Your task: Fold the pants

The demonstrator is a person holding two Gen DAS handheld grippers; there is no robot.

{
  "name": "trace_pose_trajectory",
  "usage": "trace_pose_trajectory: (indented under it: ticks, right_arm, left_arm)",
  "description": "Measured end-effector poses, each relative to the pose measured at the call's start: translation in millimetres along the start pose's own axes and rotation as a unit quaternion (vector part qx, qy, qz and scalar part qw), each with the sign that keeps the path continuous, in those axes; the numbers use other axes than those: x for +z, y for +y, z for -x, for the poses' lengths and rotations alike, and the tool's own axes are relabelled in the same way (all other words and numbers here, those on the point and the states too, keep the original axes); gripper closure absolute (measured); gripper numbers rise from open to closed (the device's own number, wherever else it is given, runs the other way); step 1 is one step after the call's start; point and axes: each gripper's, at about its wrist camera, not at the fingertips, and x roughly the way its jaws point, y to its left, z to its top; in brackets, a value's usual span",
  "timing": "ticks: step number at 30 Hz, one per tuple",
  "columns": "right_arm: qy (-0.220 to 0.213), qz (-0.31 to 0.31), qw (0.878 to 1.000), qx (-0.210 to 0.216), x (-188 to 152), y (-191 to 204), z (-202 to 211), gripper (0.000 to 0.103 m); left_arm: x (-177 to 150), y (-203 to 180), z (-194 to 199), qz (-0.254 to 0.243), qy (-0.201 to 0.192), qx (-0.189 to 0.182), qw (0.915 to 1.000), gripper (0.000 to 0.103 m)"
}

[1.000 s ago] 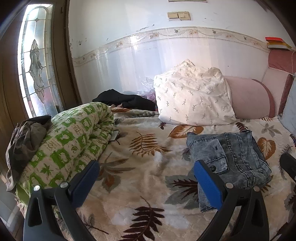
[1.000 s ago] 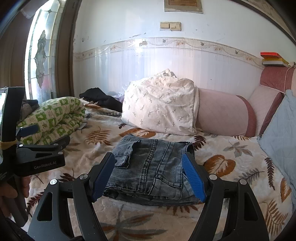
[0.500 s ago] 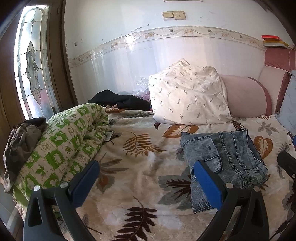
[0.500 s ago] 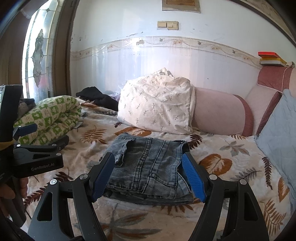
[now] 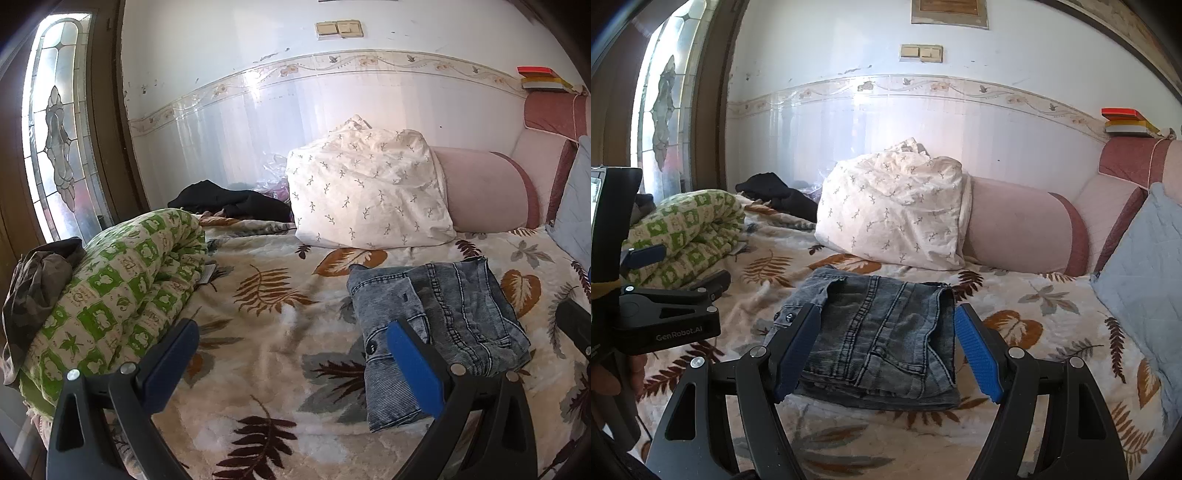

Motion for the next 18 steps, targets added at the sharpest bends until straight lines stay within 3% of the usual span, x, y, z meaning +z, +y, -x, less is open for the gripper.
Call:
trace_pose_trajectory:
  ticks: [18]
  right_arm:
    - [0.004, -0.003, 1.0, -0.015, -2.3, -15.8, 1.8, 0.028]
  left_arm:
    - [1.4, -12.5, -2.0, -0.004, 0.006, -0.011, 0.9999, 0.0]
